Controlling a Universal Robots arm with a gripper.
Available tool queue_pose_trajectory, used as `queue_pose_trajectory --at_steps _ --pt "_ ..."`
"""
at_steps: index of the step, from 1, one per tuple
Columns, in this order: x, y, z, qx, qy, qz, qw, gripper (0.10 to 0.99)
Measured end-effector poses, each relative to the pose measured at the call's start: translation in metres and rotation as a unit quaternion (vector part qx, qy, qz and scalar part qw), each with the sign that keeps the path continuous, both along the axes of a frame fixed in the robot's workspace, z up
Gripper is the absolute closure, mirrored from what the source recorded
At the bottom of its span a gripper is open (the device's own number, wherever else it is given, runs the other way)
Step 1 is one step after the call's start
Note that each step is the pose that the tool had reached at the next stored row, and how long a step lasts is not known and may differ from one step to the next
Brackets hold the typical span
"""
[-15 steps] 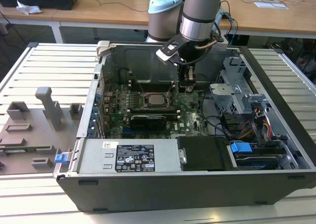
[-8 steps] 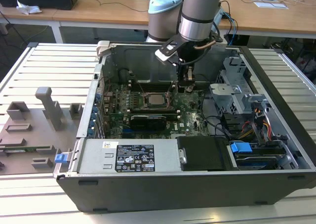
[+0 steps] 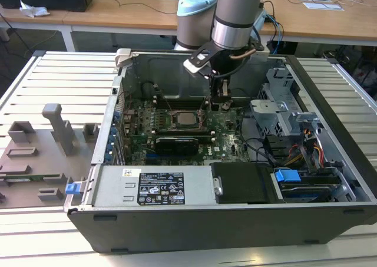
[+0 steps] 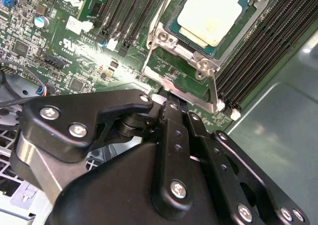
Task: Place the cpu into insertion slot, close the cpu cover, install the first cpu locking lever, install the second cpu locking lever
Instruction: 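Close the cpu cover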
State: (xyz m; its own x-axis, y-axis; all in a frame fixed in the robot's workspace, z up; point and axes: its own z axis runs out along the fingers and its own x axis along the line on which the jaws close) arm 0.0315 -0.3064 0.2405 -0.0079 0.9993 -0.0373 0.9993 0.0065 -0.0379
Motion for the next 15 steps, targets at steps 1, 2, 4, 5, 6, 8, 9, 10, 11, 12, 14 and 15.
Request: queue_pose_trajectory --at_steps 1,2,4,5,6,8,9,10,11,12,14,15 --pt "-0.0006 0.0 -0.0002 0.0 0.0 0.0 1.0 0.98" --pt "-0.0014 0.0 -0.0005 0.0 0.0 0.0 1.0 0.98" --pt "-0.0024 0.0 -0.0007 0.0 0.0 0.0 1.0 0.98" --pt "-0.0033 0.0 -0.0009 -0.0001 0.0 0.0 1.0 0.98" --pt "-0.004 0.0 -0.001 0.0 0.0 0.0 1.0 0.98" --pt "-0.0058 0.0 -0.0012 0.0 0.0 0.0 1.0 0.98" --pt "-0.007 0.0 -0.0013 0.0 0.0 0.0 1.0 0.98" --pt "-0.0078 0.0 -0.0013 0.0 0.0 0.0 1.0 0.98" --pt "-0.0085 0.0 -0.0014 0.0 0.0 0.0 1.0 0.98" --pt "-0.0096 0.0 -0.0015 0.0 0.0 0.0 1.0 0.98" --pt "-0.0113 0.0 -0.0017 0.0 0.0 0.0 1.0 0.98" --pt "-0.0122 0.0 -0.0017 0.0 0.0 0.0 1.0 0.98"
